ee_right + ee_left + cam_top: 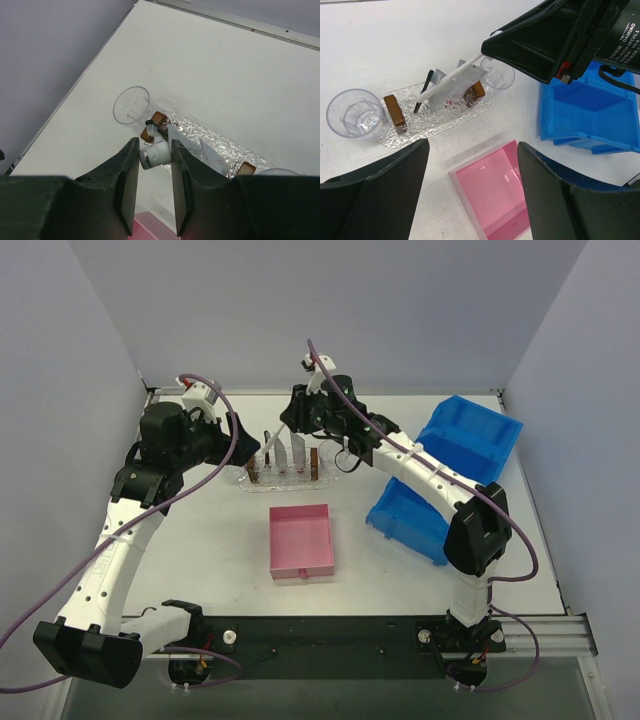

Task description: Prepare toiletry sets of a toothbrush and toothpaste on the tray

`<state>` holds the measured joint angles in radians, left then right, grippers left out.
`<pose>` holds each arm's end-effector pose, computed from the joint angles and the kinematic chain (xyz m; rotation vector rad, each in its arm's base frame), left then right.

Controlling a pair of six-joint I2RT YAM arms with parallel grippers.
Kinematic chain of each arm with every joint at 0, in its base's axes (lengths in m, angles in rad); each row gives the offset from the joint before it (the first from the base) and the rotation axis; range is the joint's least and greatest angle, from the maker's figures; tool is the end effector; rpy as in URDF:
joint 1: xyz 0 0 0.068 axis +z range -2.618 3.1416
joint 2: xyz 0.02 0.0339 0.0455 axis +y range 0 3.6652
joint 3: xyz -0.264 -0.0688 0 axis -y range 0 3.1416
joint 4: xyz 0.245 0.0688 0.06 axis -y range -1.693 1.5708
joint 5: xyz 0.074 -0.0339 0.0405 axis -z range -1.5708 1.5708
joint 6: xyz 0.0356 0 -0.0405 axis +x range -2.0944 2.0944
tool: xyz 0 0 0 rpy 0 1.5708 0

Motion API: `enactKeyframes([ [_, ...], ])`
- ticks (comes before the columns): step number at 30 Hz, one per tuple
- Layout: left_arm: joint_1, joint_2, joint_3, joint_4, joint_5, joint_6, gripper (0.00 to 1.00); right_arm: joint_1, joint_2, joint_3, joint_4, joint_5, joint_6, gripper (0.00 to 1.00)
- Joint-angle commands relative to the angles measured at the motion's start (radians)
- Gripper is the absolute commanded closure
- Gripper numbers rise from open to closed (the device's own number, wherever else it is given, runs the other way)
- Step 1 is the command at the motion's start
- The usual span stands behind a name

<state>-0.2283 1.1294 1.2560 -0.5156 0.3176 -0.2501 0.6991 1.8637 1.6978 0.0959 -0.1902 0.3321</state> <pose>0.2336 -0.0657 0.4018 0.1912 1.9824 -0.6228 0.3451 0.2989 0.3774 -0.4639 1.6621 0.9328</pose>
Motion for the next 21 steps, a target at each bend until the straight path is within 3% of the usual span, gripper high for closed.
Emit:
enactKeyframes([
  [1,0.000,-0.013,0.006,0.009,-0.006,0.014,0.18,0.020,0.025,0.023,0.057,0.032,-0.031,1.00],
  [21,-0.002,-0.014,0.000,0.006,-0.006,0.018,0.18,0.056,0.048,-0.017,0.113,0.090,-0.048,1.00],
])
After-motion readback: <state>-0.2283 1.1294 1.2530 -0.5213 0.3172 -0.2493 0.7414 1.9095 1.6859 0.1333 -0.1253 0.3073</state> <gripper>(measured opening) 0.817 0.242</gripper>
